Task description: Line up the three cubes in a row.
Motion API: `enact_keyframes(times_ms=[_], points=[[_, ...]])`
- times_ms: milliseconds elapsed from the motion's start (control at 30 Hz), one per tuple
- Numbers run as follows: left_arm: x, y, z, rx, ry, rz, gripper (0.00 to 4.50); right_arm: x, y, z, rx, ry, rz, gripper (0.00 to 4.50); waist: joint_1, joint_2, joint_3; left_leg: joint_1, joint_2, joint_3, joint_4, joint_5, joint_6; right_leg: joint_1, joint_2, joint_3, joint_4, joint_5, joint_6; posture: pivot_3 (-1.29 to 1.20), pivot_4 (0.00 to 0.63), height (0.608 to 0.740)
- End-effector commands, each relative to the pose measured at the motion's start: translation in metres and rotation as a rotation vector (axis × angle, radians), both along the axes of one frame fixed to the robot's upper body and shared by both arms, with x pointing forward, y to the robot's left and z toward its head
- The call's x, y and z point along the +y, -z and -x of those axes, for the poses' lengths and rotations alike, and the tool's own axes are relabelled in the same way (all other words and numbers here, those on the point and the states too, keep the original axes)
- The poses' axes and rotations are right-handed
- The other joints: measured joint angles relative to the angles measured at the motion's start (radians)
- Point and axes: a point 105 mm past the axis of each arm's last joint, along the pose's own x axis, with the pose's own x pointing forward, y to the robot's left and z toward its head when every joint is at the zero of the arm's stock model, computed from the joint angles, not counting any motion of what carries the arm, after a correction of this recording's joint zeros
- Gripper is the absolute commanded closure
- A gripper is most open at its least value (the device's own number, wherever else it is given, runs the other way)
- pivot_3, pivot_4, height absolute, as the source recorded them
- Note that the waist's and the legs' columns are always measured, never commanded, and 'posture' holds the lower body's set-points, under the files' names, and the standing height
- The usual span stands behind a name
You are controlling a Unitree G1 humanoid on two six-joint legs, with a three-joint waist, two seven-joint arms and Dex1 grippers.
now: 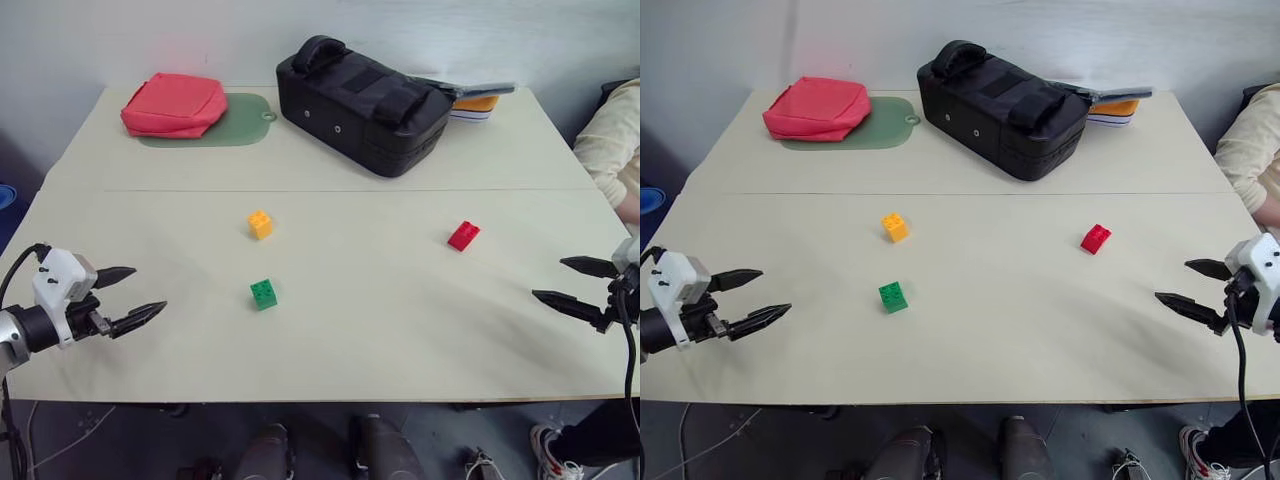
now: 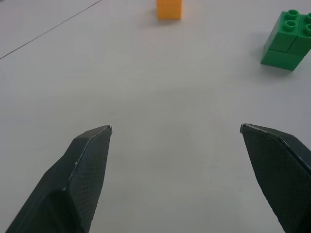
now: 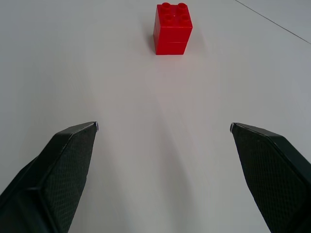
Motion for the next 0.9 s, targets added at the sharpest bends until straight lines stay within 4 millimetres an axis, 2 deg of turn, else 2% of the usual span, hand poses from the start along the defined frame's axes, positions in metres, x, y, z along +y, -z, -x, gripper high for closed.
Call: enact_keyframes(times_ms=[33,667,733,867,900], points=[[0.001,-0.009,0.002,-0.027,0.004,-0.012,0.04,0.000,-0.016,0.001,-0.063,0.008,-0.017,0.00,0.000,0.000,0.000,0.000,0.000,0.000,0.000,0.000,0.000,0.000,0.000,0.000,0.000,0.000,0.000,0.00,0.150,0.740],[0.001,-0.004,-0.004,-0.025,-0.019,-0.039,0.04,0.006,-0.015,-0.005,-0.097,0.027,0.030,0.00,0.000,0.000,0.000,0.000,0.000,0.000,0.000,0.000,0.000,0.000,0.000,0.000,0.000,0.000,0.000,0.00,0.150,0.740],[-0.005,-0.005,-0.005,-0.024,0.001,-0.030,0.04,0.011,-0.016,-0.007,-0.102,0.015,0.026,0.00,-0.001,0.000,0.000,0.000,0.000,0.000,0.000,0.000,0.000,0.000,0.000,0.000,0.000,0.000,0.000,0.00,0.150,0.740],[-0.032,-0.017,-0.008,-0.016,0.110,0.024,0.04,0.030,-0.024,-0.018,-0.088,-0.056,0.040,0.00,0.000,0.000,0.000,0.000,0.000,0.000,0.001,0.000,0.000,0.000,0.000,0.000,0.000,0.000,0.000,0.00,0.150,0.740],[-0.047,-0.024,-0.010,-0.012,0.188,0.043,0.04,0.035,-0.028,-0.024,-0.089,-0.066,0.037,0.00,-0.001,0.000,0.000,0.000,0.000,0.000,0.001,0.000,0.000,0.000,0.000,0.000,0.001,0.000,0.000,0.00,0.150,0.740]])
